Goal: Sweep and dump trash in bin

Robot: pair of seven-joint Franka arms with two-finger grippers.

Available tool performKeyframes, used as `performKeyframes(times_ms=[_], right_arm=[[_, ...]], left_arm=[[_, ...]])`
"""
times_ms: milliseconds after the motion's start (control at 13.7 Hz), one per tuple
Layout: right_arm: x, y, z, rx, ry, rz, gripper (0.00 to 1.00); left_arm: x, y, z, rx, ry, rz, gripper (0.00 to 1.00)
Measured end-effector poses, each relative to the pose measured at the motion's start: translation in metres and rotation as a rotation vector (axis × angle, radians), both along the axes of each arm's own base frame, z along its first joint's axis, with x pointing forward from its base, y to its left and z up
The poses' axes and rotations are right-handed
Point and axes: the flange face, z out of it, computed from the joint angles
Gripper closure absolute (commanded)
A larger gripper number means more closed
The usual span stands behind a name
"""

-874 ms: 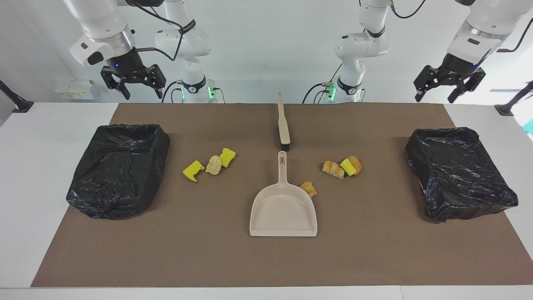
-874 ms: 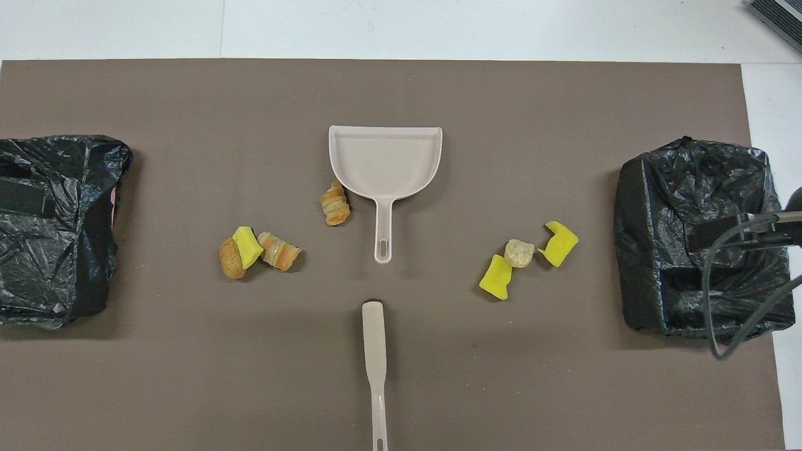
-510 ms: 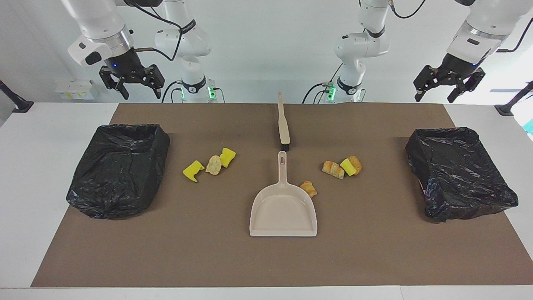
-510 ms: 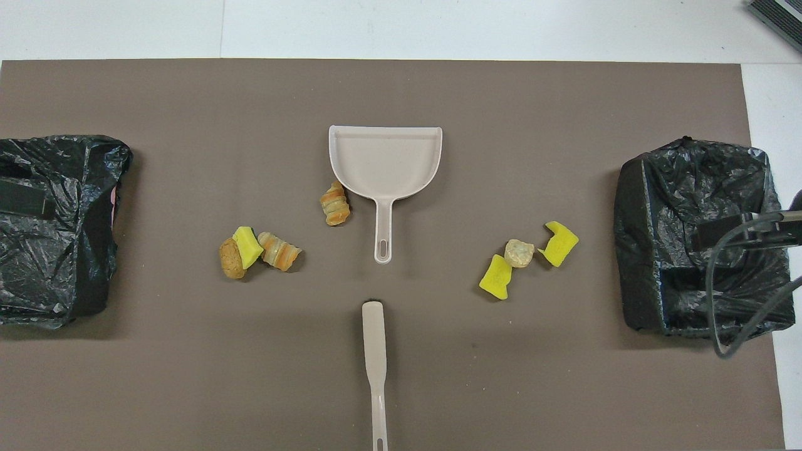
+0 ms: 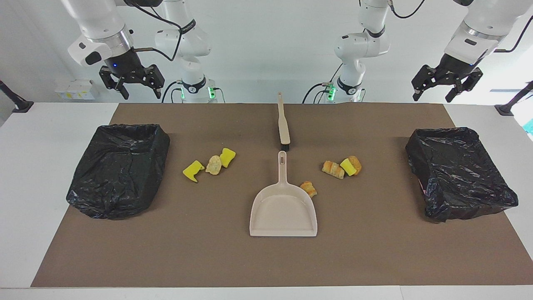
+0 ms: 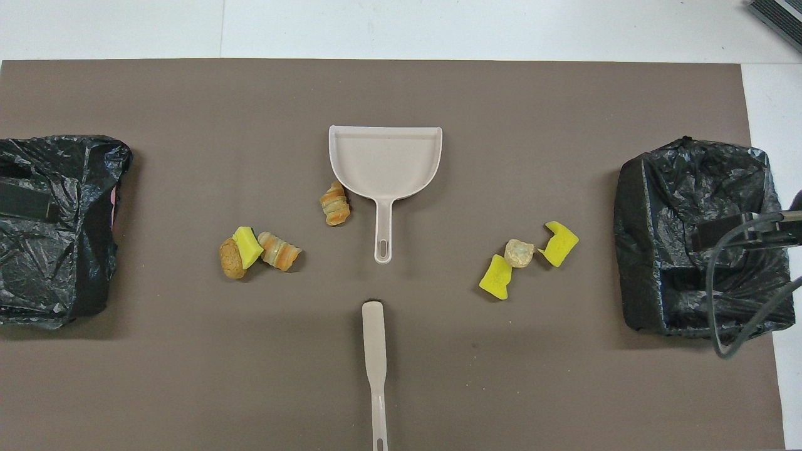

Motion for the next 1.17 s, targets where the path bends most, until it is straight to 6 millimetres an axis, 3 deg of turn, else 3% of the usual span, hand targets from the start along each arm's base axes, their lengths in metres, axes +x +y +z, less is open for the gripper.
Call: performKeyframes(times_ms=[437, 1020, 1166], right_arm=[[0.0, -0.002, 0.0, -0.002, 0.001, -0.003, 0.0], [0.004, 0.015, -0.033, -0.002, 0.002, 0.027, 0.0], [0.011, 0.031, -0.039, 0.002, 0.009, 0.058, 0.0]], left_arm=[[-0.01, -0.011, -0.005, 0.004, 0.02, -0.017, 0.0], [-0.072, -0.081, -0.052, 0.033, 0.066, -0.097, 0.0], [-0.092, -0.102, -0.066, 0.043, 0.081, -0.114, 0.0]])
